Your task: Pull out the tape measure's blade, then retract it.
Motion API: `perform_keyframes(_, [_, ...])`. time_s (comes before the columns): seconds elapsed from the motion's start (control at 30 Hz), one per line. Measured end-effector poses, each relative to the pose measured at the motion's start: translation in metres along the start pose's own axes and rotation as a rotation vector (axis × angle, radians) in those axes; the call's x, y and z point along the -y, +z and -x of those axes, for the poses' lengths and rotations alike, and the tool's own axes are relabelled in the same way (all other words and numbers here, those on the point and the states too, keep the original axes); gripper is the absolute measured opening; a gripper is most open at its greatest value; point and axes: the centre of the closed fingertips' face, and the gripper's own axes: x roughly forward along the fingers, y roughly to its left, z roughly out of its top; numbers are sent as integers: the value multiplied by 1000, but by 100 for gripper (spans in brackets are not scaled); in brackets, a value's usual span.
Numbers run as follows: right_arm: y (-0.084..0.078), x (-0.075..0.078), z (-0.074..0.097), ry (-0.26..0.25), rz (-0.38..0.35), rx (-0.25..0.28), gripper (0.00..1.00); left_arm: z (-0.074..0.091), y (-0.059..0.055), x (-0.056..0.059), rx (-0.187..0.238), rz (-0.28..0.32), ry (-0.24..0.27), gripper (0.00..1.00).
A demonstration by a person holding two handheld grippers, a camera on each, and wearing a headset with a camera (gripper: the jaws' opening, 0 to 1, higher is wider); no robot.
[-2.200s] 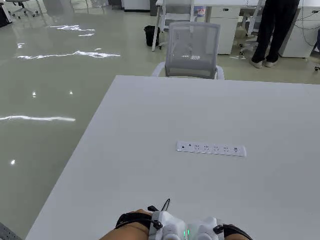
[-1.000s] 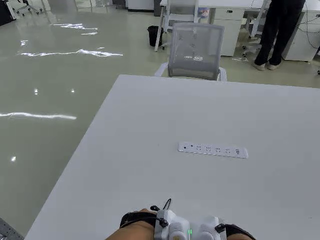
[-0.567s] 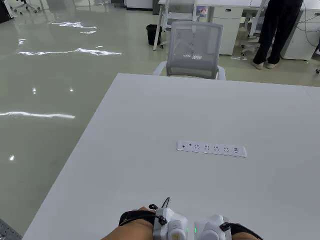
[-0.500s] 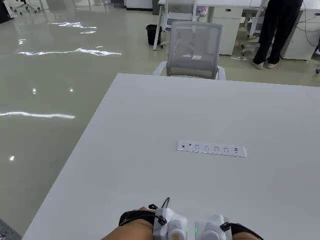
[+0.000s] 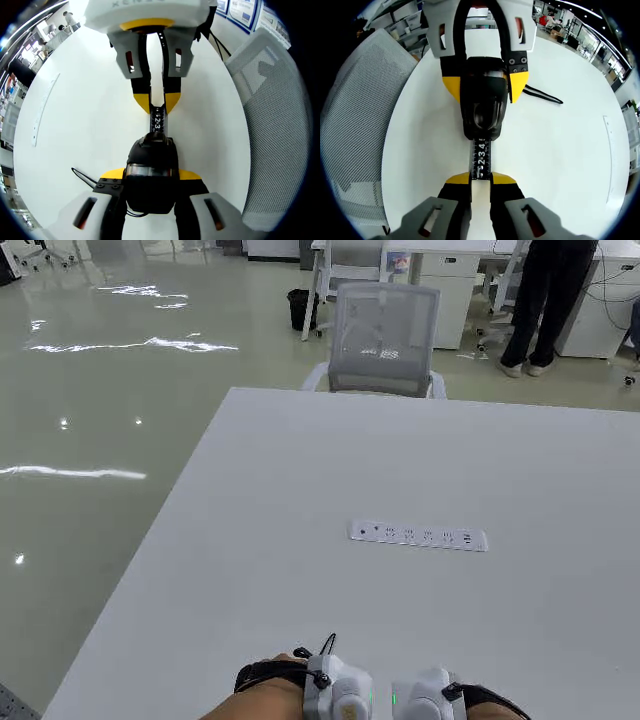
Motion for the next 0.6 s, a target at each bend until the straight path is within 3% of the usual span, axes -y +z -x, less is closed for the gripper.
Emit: perform_keyframes(0.6, [-13, -1, 7, -2, -4, 8, 12, 0, 0, 0, 0, 7, -6, 32])
